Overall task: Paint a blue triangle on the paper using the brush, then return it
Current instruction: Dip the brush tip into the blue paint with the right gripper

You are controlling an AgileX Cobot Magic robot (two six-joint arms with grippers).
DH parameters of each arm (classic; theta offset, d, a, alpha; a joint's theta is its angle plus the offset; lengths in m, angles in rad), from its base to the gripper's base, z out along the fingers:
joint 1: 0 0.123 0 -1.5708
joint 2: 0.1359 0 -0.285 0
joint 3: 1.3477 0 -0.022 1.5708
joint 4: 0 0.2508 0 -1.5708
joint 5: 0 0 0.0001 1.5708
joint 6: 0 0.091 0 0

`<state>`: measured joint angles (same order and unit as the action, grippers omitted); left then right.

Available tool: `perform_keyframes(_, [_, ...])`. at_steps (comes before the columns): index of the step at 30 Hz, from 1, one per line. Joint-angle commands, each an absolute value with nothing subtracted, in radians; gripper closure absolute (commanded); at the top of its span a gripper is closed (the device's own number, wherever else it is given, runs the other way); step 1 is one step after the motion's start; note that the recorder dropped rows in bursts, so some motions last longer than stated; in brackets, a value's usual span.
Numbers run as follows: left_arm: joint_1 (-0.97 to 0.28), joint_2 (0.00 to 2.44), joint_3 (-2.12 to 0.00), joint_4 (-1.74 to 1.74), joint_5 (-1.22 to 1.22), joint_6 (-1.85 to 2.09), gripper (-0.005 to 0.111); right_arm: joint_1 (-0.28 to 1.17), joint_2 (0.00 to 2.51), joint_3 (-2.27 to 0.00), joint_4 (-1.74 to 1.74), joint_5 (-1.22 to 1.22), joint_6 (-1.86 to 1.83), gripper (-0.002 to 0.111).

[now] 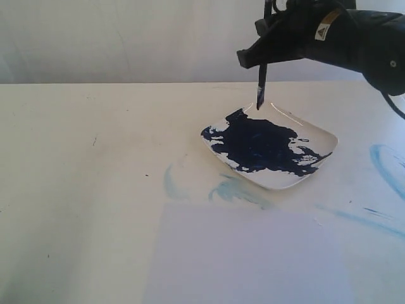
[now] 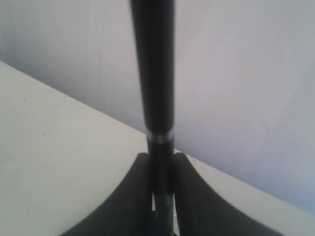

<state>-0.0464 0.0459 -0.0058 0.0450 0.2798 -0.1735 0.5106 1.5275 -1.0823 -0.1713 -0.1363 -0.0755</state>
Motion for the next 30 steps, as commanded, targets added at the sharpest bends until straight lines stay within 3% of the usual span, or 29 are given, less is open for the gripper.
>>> perform_keyframes(1, [-0.052,0.048,0.000,0.042,0.277,-0.179,0.107,0.488,1.518,-1.085,-0.166,-0.154,0.076,0.108])
perform_keyframes(30, [-0.074,0.047,0.000,0.042,0.277,-0.179,0.107,0.345,1.577,-1.085,-0.124,-0.043,0.346,0.108])
